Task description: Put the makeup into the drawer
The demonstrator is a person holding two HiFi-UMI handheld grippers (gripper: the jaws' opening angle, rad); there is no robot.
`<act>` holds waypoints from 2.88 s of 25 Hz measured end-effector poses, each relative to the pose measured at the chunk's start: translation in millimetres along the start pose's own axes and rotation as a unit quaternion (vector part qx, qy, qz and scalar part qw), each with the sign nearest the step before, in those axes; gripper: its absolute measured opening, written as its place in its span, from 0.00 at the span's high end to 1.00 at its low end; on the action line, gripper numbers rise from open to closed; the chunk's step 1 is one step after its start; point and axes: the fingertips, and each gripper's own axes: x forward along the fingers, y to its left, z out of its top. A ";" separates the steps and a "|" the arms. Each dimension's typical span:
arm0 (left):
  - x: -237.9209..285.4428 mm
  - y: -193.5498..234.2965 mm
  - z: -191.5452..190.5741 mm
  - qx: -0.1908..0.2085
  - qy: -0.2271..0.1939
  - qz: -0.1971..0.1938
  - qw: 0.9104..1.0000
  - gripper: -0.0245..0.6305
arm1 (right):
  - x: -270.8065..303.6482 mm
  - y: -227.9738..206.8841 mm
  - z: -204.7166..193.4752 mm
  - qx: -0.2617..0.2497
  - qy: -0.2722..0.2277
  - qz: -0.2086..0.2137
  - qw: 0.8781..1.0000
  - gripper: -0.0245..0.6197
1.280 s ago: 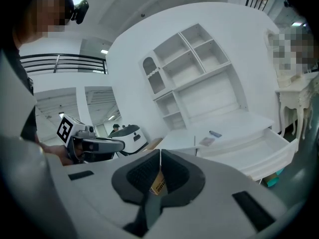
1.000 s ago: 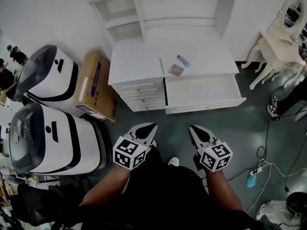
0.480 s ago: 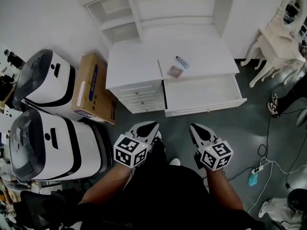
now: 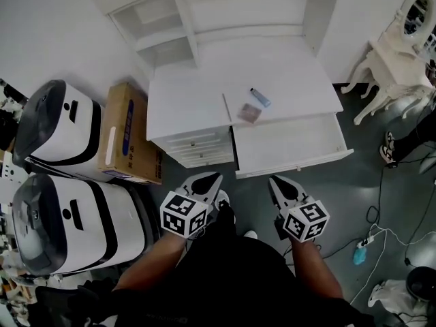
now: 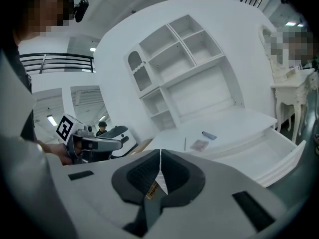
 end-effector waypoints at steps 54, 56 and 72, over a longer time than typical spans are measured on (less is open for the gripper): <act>85.8 244.8 -28.1 -0.034 0.088 -0.009 0.996 0.95 | 367.6 -136.8 -80.2 -0.133 0.312 -0.138 0.930 0.86; 85.9 244.5 -27.3 -0.035 0.084 -0.003 0.996 0.95 | 368.1 -135.5 -79.7 -0.140 0.320 -0.137 0.927 0.87; 87.6 218.8 -12.3 -0.069 0.043 0.072 0.994 0.95 | 357.1 -121.1 -56.2 -0.094 0.315 -0.067 0.942 0.89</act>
